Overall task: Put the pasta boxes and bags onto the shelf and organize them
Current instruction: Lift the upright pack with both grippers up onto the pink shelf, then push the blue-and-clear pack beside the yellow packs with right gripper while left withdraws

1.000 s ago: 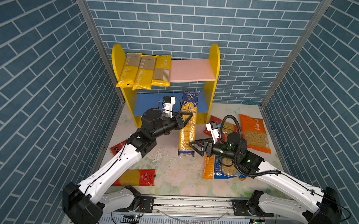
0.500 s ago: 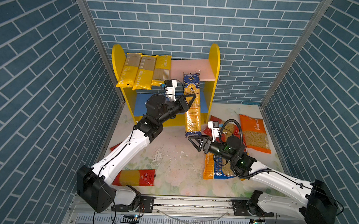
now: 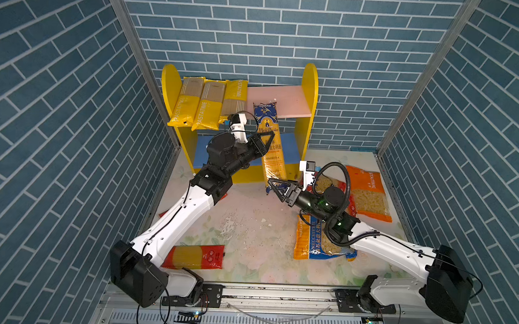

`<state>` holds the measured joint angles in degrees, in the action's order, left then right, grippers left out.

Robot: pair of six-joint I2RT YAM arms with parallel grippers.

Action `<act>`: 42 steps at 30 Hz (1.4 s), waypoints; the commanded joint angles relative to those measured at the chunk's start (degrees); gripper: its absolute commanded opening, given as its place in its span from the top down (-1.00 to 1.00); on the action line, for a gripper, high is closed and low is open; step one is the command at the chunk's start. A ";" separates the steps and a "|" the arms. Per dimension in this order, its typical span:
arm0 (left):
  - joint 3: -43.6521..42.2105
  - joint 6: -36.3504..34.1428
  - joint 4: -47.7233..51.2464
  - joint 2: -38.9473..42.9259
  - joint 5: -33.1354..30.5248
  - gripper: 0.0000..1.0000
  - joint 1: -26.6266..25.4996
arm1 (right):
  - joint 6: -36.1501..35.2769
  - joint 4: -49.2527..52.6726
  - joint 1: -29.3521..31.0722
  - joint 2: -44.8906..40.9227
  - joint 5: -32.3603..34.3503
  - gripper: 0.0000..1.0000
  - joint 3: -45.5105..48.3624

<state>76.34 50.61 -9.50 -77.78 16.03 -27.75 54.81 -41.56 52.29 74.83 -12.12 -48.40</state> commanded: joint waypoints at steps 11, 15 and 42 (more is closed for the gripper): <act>16.11 -1.82 8.95 -2.93 -0.41 0.37 5.21 | 3.89 -5.51 -3.13 9.04 2.55 0.50 -17.49; 21.27 -2.98 14.05 -5.35 0.49 -0.04 6.93 | 5.55 -5.05 -4.58 13.12 2.85 0.66 -23.91; 6.97 -15.20 30.85 15.88 -12.34 -0.48 8.76 | 17.13 20.57 -6.11 42.54 8.56 0.70 -74.52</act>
<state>84.86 36.77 19.57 -61.91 4.60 -19.35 73.60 -18.13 45.89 117.32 -4.32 -115.04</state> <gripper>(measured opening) 0.738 0.251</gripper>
